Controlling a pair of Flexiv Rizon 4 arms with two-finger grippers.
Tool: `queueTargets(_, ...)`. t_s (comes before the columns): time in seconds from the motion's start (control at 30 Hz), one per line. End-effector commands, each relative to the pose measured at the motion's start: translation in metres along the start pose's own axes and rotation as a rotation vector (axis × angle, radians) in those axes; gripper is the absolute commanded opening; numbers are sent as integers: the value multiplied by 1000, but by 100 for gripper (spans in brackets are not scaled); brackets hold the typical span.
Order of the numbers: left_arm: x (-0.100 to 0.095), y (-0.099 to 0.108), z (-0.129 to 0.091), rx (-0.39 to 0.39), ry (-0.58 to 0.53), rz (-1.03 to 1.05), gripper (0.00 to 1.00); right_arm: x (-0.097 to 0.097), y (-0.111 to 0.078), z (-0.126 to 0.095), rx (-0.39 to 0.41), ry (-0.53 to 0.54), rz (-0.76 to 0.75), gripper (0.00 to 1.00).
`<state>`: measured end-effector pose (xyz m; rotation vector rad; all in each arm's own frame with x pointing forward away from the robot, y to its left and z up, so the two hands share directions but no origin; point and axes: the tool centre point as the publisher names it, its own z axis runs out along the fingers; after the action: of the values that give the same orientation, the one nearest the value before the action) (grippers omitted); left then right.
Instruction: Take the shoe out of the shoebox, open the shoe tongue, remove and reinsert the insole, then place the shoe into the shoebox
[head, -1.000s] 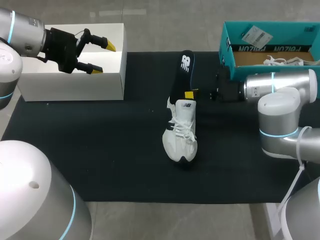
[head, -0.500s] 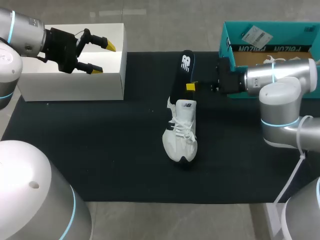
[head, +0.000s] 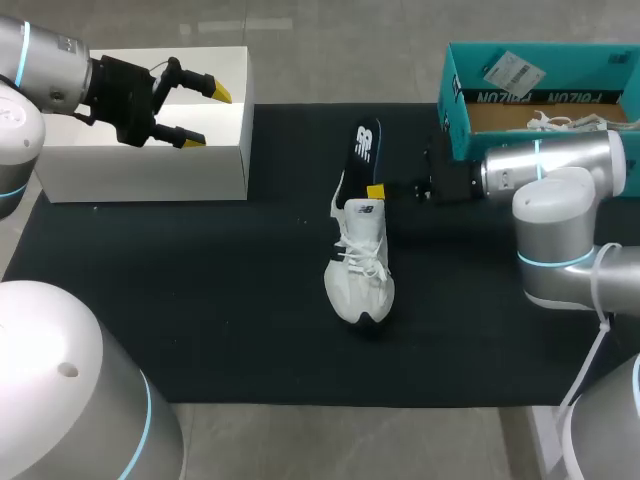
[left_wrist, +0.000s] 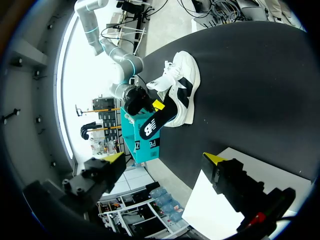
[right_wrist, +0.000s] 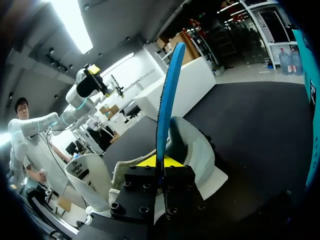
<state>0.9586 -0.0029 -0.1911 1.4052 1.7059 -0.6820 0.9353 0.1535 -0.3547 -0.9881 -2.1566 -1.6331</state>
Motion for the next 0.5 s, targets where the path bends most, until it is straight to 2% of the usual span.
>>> queueTargets(0.03,0,0,0,0,4,1,100,3,-15,6,7,-4,20,0)
queueTargets(0.17,0,0,0,0,4,1,100,7,-25,4,13,-3,45,0)
queueTargets(0.27,0,0,0,0,4,1,100,9,-24,0,6,-7,49,2)
queueTargets(0.3,0,0,0,0,4,1,100,8,-21,-2,0,-14,41,31)
queueTargets(0.33,0,0,0,0,4,1,100,8,-17,-4,-2,-22,31,50)
queueTargets(0.5,0,0,0,0,4,1,100,4,9,-14,-9,-52,-31,53)
